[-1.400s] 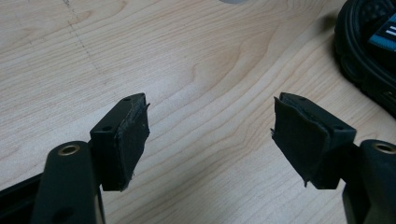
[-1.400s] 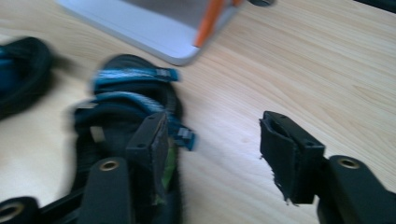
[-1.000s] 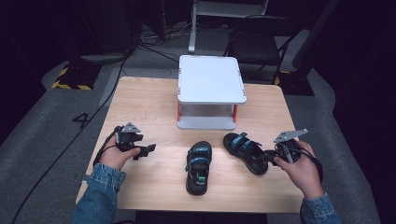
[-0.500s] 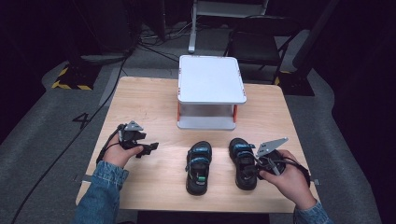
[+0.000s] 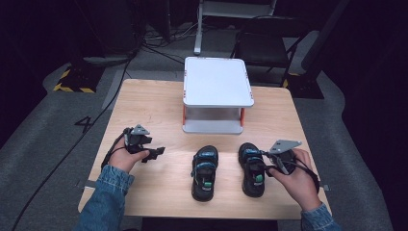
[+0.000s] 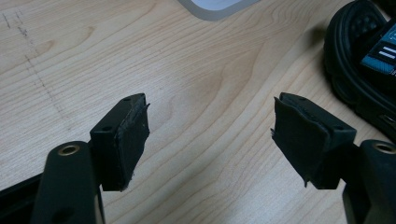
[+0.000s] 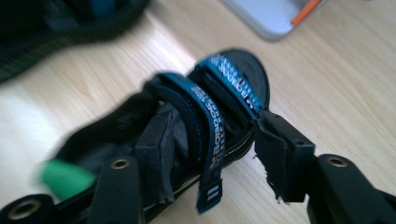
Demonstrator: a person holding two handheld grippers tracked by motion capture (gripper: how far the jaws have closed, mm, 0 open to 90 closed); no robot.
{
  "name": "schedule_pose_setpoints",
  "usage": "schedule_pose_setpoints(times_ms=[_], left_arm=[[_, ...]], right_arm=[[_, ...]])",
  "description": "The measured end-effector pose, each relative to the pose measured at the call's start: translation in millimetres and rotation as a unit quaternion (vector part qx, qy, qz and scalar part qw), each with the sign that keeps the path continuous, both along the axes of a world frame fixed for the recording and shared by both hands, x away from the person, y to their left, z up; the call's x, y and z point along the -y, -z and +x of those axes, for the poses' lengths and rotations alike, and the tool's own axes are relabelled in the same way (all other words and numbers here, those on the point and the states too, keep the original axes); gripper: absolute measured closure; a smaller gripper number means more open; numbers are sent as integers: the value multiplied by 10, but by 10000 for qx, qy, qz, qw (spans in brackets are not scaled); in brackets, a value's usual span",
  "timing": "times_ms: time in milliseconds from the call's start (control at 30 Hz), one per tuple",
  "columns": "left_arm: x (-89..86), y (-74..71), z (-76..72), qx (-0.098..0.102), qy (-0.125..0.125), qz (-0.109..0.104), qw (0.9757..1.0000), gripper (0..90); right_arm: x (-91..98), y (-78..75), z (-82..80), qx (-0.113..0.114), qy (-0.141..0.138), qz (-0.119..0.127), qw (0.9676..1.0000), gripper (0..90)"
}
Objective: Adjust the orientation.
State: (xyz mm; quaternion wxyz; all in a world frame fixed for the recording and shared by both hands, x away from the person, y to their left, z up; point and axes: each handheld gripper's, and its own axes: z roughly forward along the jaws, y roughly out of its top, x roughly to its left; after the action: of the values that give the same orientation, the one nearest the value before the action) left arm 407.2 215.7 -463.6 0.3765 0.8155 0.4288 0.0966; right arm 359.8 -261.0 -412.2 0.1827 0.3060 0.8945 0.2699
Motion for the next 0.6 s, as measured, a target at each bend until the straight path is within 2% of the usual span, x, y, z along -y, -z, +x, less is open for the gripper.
schedule_pose_setpoints(times_ms=[67,133,233,300,433,467,500,567,600], left_arm=[[-10,1,-16,16,-11,-16,10000,271],[-35,3,-38,-3,-31,-19,10000,271],[-95,13,-80,11,-140,-1,9999,271],[-134,19,-108,22,-202,-31,9998,271],[-187,14,-164,11,-262,-13,9997,271],[-205,22,-185,22,-288,-8,9996,271],[-222,28,-204,15,-318,-5,9995,271],[-278,40,-248,8,-387,31,9992,272],[-290,43,-259,0,-417,19,9991,272]], right_arm=[[-51,116,54,58,58,-194,9998,566],[-96,170,83,48,-23,-145,9999,716],[-178,132,67,175,-201,-282,9992,741],[-226,106,64,255,-286,-204,9991,748],[-410,88,49,82,-534,94,9985,758],[-410,88,49,82,-534,94,9985,758],[-493,92,39,42,-616,181,9979,758],[-694,118,28,181,-775,297,9964,757],[-733,127,31,238,-788,307,9961,756]])
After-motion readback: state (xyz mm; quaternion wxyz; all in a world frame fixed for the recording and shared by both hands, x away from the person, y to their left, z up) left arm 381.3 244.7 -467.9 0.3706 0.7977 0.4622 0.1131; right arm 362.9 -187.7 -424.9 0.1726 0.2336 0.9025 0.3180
